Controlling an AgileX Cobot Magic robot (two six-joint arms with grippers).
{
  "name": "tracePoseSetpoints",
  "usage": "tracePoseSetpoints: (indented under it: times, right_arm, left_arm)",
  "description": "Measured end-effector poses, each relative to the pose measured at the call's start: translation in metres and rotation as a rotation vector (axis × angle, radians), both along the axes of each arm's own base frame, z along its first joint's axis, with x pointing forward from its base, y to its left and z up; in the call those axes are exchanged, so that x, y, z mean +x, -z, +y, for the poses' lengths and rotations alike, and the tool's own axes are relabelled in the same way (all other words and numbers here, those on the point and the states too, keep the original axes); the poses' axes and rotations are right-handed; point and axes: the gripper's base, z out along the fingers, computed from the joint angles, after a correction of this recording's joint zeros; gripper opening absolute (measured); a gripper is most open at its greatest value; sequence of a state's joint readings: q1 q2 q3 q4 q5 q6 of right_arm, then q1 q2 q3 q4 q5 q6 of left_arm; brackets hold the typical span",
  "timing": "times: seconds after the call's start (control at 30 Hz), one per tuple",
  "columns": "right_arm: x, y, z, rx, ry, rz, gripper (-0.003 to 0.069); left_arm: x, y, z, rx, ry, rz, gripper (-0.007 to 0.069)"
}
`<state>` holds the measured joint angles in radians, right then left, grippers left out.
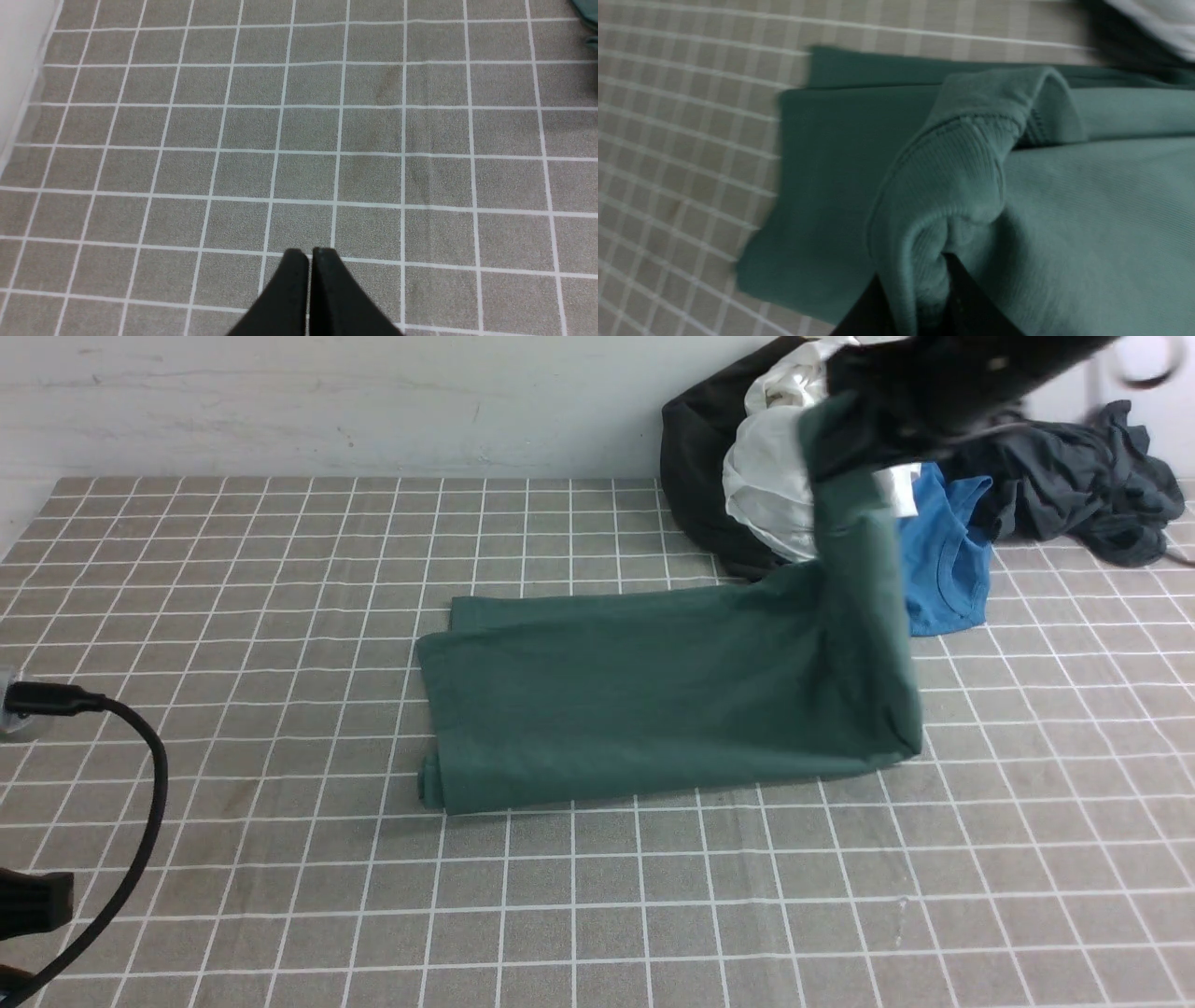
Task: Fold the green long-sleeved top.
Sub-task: Use the right arm to drag the right edge of the fabric to the left and folds it over the left edge
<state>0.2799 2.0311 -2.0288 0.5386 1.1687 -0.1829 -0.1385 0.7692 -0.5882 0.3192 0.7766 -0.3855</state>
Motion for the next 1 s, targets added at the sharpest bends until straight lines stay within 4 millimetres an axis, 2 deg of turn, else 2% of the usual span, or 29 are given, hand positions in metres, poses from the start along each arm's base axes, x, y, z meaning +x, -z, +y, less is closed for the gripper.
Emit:
tracePoseSetpoints:
  times: [0.03, 0.07, 0.13, 0.17, 0.23, 0.27, 0.33, 0.37, 0.43, 0.57, 0.7, 0.77, 0.87, 1.0]
  right_arm:
    - [0.0, 0.002, 0.006, 0.013, -0.011, 0.001, 0.0049]
    - [-0.001, 0.017, 0.04, 0.048, -0.073, -0.005, 0.0049]
    - [-0.004, 0.041, 0.082, 0.094, -0.126, -0.008, 0.0049]
    - [-0.003, 0.062, 0.105, 0.121, -0.14, -0.004, 0.0049]
    - [-0.002, 0.084, 0.131, 0.149, -0.139, -0.033, 0.0049]
    - [0.0, 0.102, 0.143, 0.167, -0.126, -0.037, 0.0053]
    - [0.003, 0.114, 0.15, 0.179, -0.111, -0.045, 0.0065]
    - [0.006, 0.122, 0.154, 0.203, -0.09, -0.043, 0.009]
    - [0.009, 0.125, 0.153, 0.218, -0.076, -0.055, 0.015]
    - [0.013, 0.11, 0.145, 0.22, -0.095, -0.115, 0.0325]
    - [0.009, 0.091, 0.135, 0.157, -0.17, -0.181, 0.0378]
    - [0.005, 0.09, 0.131, 0.089, -0.227, -0.182, 0.0358]
    - [0.002, 0.102, 0.132, 0.017, -0.279, -0.152, 0.0298]
    - [-0.008, 0.146, 0.153, -0.05, -0.341, -0.056, 0.0113]
  left_arm:
    - [0.0, 0.0, 0.0, 0.0, 0.0, 0.0, -0.0007]
    - [0.0, 0.0, 0.0, -0.004, 0.0, 0.001, -0.0007]
    - [0.0, 0.0, -0.001, -0.008, -0.001, 0.001, -0.0007]
    - [0.0, 0.0, -0.001, -0.009, -0.001, 0.001, -0.0007]
    - [0.0, 0.0, -0.001, -0.01, -0.001, 0.001, -0.0007]
    - [0.0, 0.0, -0.001, -0.012, -0.001, 0.002, -0.0007]
    - [0.0, 0.0, -0.001, -0.014, -0.001, 0.002, -0.0007]
    - [0.0, 0.001, -0.001, -0.021, -0.002, 0.004, -0.0007]
    - [0.0, 0.001, -0.002, -0.03, 0.0, 0.006, -0.0007]
    - [-0.006, -0.003, -0.004, -0.039, 0.047, -0.02, -0.0007]
    - [-0.017, -0.014, -0.007, -0.034, 0.126, -0.143, -0.0007]
    - [-0.025, -0.016, -0.008, -0.031, 0.162, -0.213, -0.0007]
    - [-0.035, -0.014, -0.008, -0.037, 0.184, -0.283, -0.0007]
    - [-0.053, -0.012, -0.007, -0.05, 0.206, -0.421, -0.0007]
